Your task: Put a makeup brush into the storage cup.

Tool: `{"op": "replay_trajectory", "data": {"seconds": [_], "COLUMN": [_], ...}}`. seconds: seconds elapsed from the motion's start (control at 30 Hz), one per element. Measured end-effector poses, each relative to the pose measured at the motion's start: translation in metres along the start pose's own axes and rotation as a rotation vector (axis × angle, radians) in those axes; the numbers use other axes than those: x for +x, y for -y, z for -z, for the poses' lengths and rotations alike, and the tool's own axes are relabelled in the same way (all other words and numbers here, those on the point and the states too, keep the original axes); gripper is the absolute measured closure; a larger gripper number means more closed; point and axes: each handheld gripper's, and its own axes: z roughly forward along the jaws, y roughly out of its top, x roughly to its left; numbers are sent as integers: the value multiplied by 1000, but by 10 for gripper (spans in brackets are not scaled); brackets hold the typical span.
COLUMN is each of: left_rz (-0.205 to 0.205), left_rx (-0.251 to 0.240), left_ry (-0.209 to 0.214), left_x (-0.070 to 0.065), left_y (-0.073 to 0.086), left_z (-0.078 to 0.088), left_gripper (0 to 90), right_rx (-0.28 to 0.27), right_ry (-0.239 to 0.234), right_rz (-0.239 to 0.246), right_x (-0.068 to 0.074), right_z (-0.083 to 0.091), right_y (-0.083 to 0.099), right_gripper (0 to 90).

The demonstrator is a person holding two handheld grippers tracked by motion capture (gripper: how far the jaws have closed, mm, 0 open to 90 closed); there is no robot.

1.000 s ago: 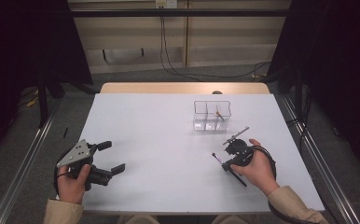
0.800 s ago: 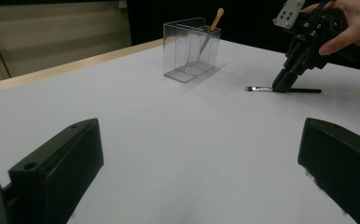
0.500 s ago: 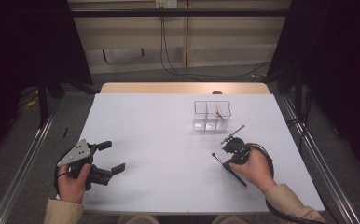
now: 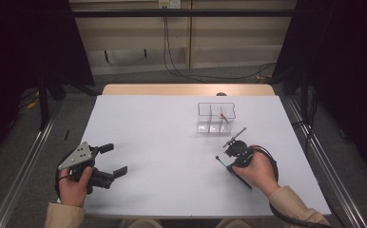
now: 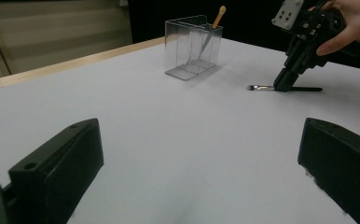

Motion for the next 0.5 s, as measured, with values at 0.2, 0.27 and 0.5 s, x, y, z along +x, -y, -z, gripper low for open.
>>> {"op": "replay_trajectory", "data": {"seconds": [0.2, 0.27, 0.5], "left_rz": [-2, 2, 1], "left_rx": [2, -1, 0], "left_ry": [-6, -6, -10], "left_x": [0, 1, 1], "left_y": [0, 0, 1], "left_z": [1, 2, 3], "left_gripper": [0, 0, 0], "right_rx": [-59, -89, -241], "right_ry": [-32, -44, -56], "right_rz": [-37, -51, -88], "right_x": [-5, -8, -13], "right_z": [0, 2, 10], "right_y": [5, 7, 9], "right_gripper": [846, 846, 846]}}
